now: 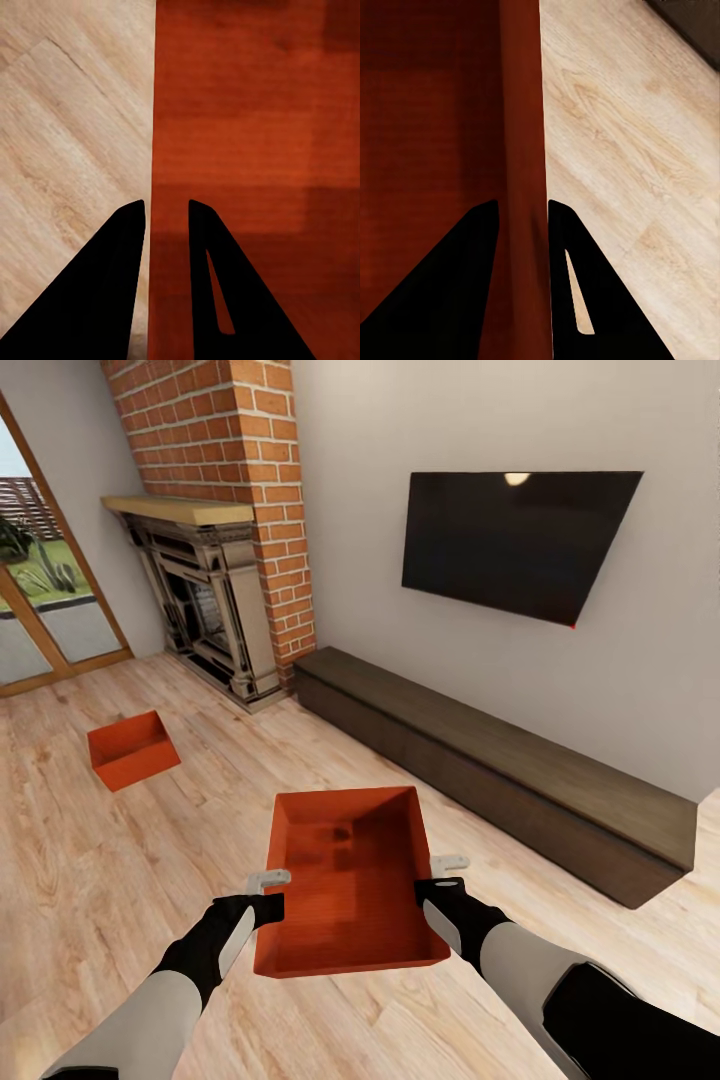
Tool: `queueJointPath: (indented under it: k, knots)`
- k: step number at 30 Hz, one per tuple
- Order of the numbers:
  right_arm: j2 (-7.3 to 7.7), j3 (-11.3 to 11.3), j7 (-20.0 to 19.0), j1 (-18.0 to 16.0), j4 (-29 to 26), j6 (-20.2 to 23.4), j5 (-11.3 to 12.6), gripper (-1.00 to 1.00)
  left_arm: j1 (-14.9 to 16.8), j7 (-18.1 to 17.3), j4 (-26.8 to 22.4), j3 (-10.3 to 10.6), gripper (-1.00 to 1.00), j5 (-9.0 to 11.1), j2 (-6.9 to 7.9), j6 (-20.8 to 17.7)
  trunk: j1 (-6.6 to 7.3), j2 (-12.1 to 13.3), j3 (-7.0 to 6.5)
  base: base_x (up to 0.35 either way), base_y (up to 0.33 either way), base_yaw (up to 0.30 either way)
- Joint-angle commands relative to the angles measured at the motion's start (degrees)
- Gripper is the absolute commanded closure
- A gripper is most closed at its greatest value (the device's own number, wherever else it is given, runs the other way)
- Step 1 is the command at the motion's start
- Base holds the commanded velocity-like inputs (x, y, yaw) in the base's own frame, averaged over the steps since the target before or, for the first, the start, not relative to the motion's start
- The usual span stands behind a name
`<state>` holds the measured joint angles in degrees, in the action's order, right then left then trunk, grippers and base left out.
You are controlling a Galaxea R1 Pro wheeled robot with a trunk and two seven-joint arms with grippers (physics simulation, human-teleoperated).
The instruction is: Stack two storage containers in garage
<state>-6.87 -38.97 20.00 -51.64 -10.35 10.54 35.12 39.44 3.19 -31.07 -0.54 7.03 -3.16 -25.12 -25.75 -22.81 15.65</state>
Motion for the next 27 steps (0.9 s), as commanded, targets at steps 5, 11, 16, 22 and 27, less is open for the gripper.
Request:
queueJointPath:
  k: [5, 11, 16, 22, 27]
  knots:
    - [0.02, -0.7, 0.0, 0.0, -1.0, 0.3, -0.2, 1.0, 0.0, 3.1, 0.0, -0.5, 1.0, -0.9, 0.0, -0.5, -0.03, -0.1, -0.34, 0.0, 0.0, 0.0]
    - [0.02, -0.7, 0.0, 0.0, -1.0, 0.3, -0.2, 1.0, 0.0, 3.1, 0.0, -0.5, 1.0, -0.9, 0.0, -0.5, -0.03, -0.1, -0.88, 0.0, 0.0, 0.0]
    - [0.02, -0.7, 0.0, 0.0, -1.0, 0.3, -0.2, 1.0, 0.0, 3.1, 0.0, -0.5, 1.0, -0.9, 0.0, -0.5, -0.03, -0.1, -1.32, 0.0, 0.0, 0.0]
    - [0.02, -0.7, 0.0, 0.0, -1.0, 0.3, -0.2, 1.0, 0.0, 3.1, 0.0, -0.5, 1.0, -0.9, 0.0, -0.5, -0.03, -0.1, -1.86, 0.0, 0.0, 0.0]
    - [0.02, -0.7, 0.0, 0.0, -1.0, 0.3, -0.2, 1.0, 0.0, 3.1, 0.0, -0.5, 1.0, -0.9, 0.0, -0.5, -0.03, -0.1, -2.3, 0.0, 0.0, 0.0]
